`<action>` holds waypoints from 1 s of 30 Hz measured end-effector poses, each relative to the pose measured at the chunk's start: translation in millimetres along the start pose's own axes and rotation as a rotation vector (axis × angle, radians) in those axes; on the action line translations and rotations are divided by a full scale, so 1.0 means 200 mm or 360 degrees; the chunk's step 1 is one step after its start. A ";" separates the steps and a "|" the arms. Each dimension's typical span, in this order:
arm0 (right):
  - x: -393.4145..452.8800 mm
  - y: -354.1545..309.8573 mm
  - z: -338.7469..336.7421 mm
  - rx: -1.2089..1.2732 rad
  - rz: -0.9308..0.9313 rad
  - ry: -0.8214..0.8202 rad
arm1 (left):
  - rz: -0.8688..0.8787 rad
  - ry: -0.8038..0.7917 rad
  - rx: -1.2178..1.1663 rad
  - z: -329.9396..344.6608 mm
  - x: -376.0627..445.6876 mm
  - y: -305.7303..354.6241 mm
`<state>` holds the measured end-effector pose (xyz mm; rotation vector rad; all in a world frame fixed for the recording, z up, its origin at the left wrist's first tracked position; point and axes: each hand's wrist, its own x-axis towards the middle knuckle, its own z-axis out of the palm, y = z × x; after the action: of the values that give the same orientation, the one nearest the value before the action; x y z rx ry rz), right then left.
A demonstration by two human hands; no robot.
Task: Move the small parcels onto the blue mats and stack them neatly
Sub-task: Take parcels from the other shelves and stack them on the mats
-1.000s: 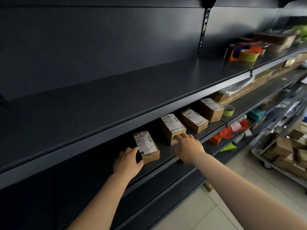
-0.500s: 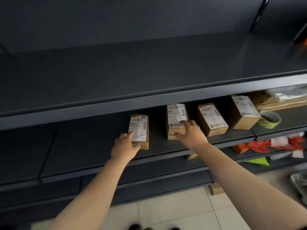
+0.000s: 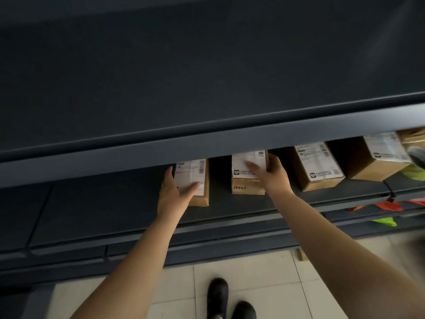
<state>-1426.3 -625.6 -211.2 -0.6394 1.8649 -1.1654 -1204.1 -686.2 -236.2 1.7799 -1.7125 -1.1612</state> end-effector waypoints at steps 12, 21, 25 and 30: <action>-0.05 0.07 0.06 0.0403 0.0061 -0.0092 | -0.0132 -0.0066 -0.0517 0.14 -0.04 0.04; -0.23 0.09 0.03 0.0520 -0.0055 -0.0243 | -0.0249 0.0029 -0.0876 0.10 -0.26 0.00; -0.36 0.08 0.07 0.0514 -0.0087 -0.0381 | -0.0259 0.0174 -0.1003 0.01 -0.42 -0.04; -0.54 0.06 0.18 0.0528 -0.0047 -0.0610 | -0.0238 0.0447 -0.1110 -0.16 -0.66 -0.10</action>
<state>-1337.5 -555.5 -188.7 -0.6490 1.3107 -1.2371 -1152.2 -565.5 -196.8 1.5359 -0.8693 -1.2858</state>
